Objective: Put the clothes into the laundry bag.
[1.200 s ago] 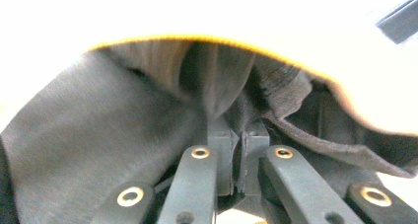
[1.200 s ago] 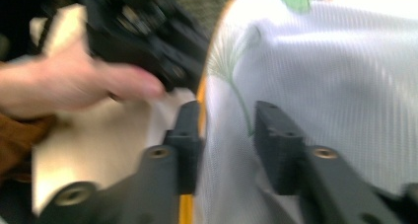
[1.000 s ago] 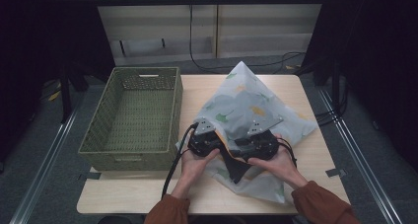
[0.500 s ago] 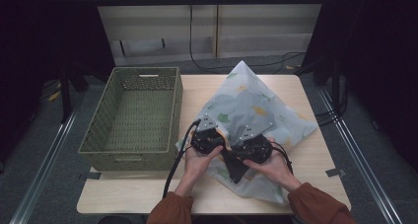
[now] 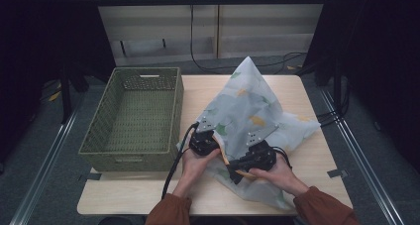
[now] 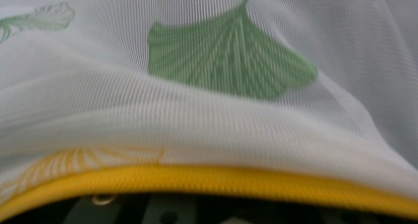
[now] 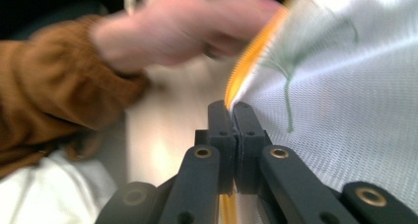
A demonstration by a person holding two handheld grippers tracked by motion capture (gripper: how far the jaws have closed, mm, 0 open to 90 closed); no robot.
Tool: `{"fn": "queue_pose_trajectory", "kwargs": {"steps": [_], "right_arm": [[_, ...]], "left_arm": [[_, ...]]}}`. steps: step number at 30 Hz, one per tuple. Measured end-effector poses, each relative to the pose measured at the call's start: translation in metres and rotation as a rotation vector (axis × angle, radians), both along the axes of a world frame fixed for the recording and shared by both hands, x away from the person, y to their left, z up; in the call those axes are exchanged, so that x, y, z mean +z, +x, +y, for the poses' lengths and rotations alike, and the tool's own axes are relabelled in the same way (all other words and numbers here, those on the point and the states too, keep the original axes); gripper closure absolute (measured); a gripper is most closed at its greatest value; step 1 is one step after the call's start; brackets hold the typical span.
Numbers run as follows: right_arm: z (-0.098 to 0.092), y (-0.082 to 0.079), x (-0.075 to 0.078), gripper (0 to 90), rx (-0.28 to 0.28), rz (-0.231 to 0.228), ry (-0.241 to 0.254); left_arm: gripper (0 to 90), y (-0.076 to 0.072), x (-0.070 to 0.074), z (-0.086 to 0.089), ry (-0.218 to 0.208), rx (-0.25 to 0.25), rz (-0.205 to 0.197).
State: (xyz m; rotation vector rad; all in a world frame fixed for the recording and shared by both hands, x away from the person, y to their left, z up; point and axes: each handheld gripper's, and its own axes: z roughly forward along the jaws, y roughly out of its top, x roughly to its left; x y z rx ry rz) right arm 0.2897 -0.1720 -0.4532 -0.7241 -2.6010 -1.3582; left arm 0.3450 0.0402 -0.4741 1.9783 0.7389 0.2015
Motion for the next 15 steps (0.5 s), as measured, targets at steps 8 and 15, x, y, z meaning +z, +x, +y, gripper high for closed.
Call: {"fn": "queue_pose_trajectory", "kwargs": {"steps": [8, 15], "right_arm": [[-0.004, 0.007, -0.006, 88.5, -0.043, -0.013, -0.043], [-0.009, 0.011, -0.007, 88.3, -0.097, -0.022, -0.043]], "left_arm": [[55.1, -0.05, 0.014, 0.03, 0.06, -0.018, -0.083], [43.5, -0.067, -0.004, 0.031, 0.134, -0.151, 0.025]]}}
